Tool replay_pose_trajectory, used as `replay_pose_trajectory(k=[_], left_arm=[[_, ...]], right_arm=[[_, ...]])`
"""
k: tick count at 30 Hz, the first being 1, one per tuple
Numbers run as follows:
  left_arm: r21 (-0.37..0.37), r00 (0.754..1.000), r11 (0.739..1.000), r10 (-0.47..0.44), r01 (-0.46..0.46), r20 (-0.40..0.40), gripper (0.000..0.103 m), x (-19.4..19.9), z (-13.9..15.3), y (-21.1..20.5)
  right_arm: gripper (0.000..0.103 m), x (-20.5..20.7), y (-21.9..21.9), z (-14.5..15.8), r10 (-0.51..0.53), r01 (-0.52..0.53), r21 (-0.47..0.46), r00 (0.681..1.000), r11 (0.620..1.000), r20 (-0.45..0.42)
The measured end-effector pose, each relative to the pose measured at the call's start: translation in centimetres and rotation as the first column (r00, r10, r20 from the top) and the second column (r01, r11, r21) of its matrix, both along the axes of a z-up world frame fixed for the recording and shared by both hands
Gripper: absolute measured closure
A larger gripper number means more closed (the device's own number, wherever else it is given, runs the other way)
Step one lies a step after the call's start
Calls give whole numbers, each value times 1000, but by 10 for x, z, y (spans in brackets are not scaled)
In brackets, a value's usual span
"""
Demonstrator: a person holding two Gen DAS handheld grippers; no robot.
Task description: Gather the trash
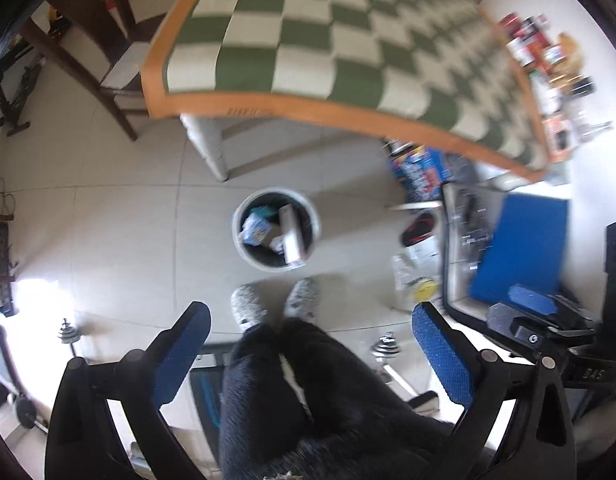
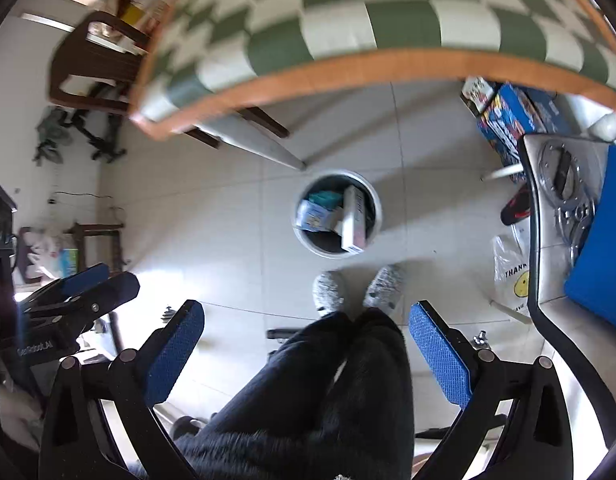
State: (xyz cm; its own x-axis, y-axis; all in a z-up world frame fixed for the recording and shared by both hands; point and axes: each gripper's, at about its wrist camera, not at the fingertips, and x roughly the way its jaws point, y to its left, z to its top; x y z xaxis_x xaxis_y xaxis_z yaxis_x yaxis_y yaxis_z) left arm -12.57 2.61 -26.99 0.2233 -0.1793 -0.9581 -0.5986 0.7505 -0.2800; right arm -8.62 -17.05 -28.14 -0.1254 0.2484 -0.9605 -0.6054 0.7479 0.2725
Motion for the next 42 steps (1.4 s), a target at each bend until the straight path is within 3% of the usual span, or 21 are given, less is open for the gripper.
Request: replay_pose_trajectory(k=[8,14,23,42], left_arm=[[-10,992,1000,1,0,126,0,-12,80,-4],[-8,986,1000,7,-6,166,0,-23,113,-10],[-25,982,999,26,-22,187,0,-34,126,-18],[-14,978,999,52,-50,201,0,-47,135,-7]], right_arm=[[0,-17,-12,113,9,-13,122,999,992,33],[0,-33,-14,160,24,-32,161,998,986,51],[0,-50,-19,186,35,-47,171,997,984,70],[0,-55,-19,185,70,-79,152,996,985,63]])
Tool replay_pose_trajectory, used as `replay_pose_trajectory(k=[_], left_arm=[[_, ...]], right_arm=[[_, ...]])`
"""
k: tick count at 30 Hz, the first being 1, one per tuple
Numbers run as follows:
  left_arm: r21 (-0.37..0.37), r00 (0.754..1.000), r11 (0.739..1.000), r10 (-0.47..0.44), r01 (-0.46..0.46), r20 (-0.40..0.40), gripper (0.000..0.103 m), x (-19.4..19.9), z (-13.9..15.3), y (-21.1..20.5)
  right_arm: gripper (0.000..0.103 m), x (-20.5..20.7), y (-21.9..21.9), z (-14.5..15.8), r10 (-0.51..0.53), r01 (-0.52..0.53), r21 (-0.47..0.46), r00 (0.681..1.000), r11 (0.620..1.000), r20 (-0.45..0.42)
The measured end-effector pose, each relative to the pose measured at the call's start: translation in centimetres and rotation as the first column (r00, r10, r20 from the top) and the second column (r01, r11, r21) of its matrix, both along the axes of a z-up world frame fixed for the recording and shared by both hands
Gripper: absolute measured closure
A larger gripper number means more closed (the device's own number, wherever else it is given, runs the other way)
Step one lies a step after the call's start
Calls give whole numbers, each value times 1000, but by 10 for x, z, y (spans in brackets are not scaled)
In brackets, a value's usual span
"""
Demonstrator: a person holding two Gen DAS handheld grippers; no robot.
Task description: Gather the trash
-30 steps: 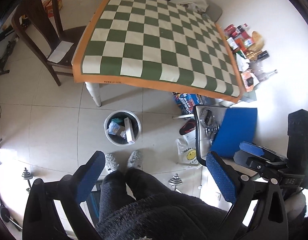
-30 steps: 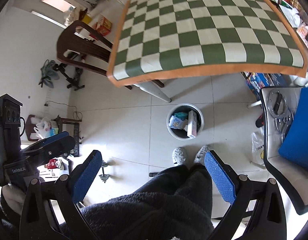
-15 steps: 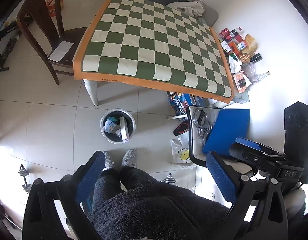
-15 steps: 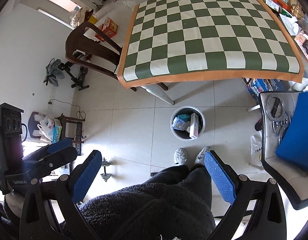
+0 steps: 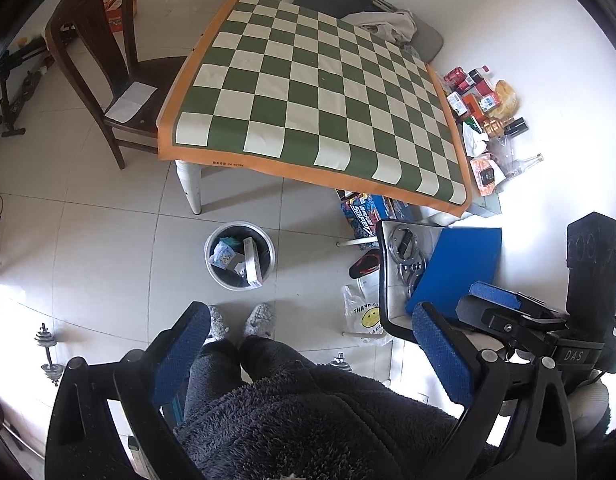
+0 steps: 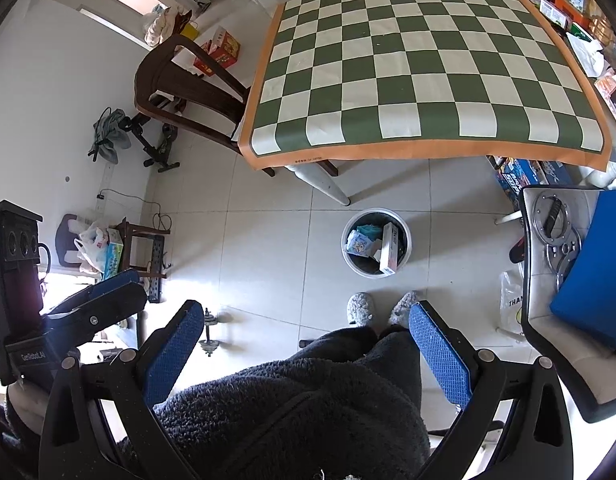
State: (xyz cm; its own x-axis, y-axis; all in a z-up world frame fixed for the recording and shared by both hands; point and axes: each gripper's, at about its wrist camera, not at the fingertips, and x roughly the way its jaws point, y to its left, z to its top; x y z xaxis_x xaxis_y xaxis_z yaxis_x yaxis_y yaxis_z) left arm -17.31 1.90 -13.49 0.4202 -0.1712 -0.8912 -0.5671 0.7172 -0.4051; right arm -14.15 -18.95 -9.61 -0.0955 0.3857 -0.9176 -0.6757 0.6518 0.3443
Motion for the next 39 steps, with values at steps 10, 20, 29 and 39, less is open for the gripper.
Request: replay_pose_trajectory(k=[10,20,29,39], left_arm=[[0,1000,1000,-20,20,-16,0,-2,-2,0],[1,999,1000,-28,28,-26,0,3,-1,-5],[-4,999,999,-37,37,-23,0,5,-2,-7],[-8,999,999,-38,37,-23,0,6,-2,-11]], right_arm=[[0,-3,5,-3,15,-15,-17,1000,1000,-11],[0,-3,4,-4,4,-5,-26,1000,1000,-19],[0,-2,4,-5,-5,5,-33,1000,999,-15],[0,0,7,-4,-9,8,-39,1000,999,-11]])
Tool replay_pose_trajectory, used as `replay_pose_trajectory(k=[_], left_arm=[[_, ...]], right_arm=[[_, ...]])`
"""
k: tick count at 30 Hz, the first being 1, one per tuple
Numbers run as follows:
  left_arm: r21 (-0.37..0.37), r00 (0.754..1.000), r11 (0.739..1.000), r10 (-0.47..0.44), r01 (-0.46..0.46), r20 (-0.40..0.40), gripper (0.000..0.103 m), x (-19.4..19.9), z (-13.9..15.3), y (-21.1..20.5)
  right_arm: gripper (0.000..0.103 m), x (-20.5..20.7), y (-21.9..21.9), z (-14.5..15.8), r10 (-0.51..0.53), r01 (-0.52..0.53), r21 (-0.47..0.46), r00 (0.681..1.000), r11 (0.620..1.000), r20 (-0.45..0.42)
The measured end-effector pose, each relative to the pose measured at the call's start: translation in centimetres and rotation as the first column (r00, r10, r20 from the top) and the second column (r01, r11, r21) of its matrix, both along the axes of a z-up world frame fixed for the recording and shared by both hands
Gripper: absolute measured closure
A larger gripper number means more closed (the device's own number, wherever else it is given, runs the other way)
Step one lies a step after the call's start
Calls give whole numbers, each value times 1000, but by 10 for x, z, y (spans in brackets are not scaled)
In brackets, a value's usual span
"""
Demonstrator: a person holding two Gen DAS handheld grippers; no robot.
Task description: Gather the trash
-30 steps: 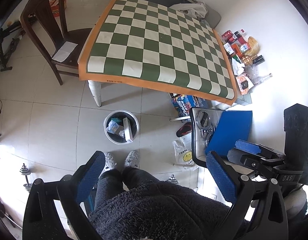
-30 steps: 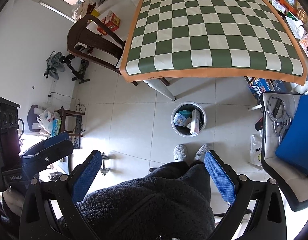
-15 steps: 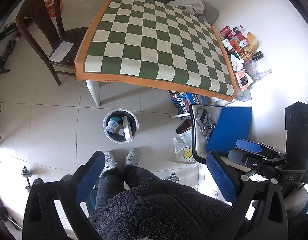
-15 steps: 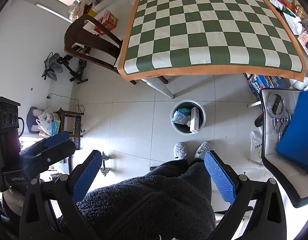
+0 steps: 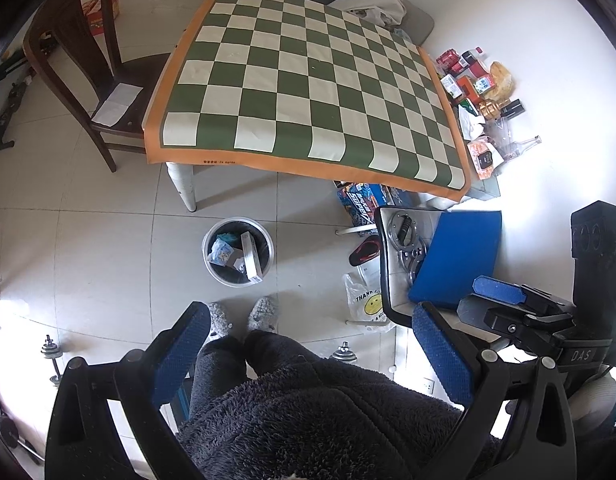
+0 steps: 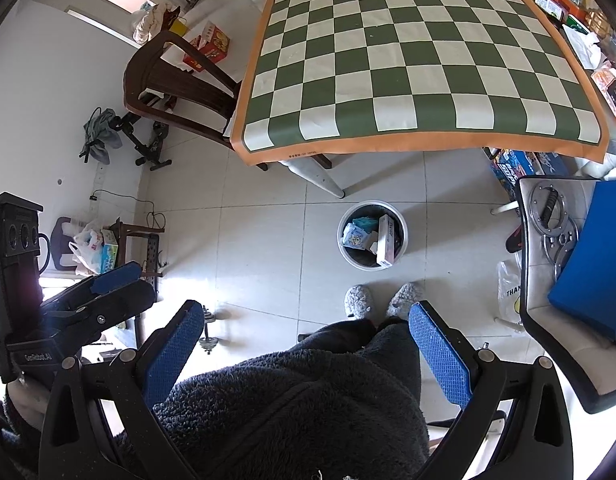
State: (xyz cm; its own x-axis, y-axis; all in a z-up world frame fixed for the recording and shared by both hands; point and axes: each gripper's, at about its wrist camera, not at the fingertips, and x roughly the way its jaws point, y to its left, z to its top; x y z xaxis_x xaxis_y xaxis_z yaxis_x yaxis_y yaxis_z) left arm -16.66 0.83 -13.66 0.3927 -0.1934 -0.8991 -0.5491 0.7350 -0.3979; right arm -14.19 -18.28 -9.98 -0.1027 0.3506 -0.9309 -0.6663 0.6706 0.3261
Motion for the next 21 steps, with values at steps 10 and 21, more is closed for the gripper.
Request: replay_pose_trajectory(k=[10,21], left_arm=[[-1,1000,1000,1,-1,-1,0,1,0,-3],[-3,1000,1000,7,-7,-1,0,1,1,-5]], right_arm=[[0,4,5,1,-9,9,5,1000,1000,0],[0,5,8,2,-9,9,6,1000,1000,0]])
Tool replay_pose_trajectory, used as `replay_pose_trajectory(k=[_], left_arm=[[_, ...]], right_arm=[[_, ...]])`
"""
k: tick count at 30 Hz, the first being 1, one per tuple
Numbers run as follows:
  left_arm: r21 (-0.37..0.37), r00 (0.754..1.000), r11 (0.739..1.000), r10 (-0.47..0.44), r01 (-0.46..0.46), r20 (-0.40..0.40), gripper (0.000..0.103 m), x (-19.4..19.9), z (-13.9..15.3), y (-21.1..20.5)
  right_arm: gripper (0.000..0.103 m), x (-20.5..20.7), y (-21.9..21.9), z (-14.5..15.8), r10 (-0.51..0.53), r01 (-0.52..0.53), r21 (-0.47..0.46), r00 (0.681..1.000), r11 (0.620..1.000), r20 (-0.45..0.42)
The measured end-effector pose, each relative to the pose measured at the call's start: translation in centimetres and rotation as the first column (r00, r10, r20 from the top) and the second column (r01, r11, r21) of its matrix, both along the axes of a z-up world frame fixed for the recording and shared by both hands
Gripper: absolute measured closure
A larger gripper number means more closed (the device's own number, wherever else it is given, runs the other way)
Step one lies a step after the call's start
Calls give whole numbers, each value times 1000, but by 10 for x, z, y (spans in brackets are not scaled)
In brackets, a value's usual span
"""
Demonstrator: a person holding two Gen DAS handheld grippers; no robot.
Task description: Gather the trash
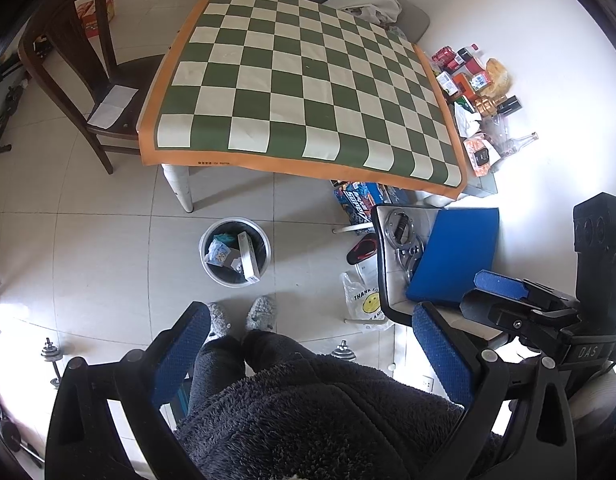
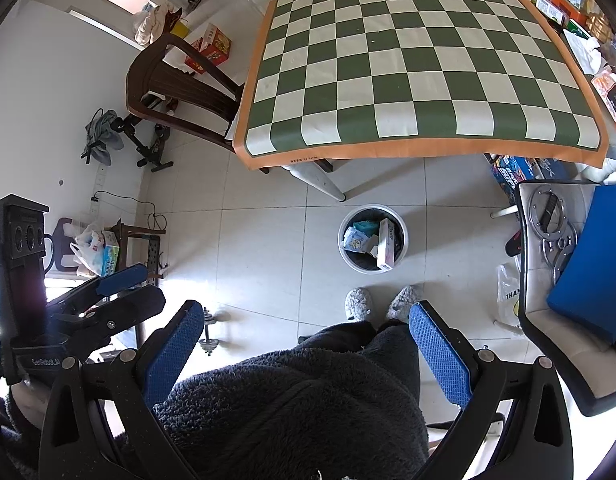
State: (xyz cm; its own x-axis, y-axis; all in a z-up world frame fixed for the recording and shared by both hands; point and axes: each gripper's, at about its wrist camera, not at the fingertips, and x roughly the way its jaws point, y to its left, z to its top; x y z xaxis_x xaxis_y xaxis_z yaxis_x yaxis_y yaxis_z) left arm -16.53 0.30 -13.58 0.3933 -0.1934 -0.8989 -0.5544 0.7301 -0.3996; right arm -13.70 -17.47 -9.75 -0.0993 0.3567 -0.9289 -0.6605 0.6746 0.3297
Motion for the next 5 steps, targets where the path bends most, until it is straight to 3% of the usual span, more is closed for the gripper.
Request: replay_pose_trajectory(k=[5], left_arm=[[4,1000,1000,-1,1,4,0,1,1,-4]], right_arm=[[0,0,0,0,1,-1,-1,1000,1000,-1]])
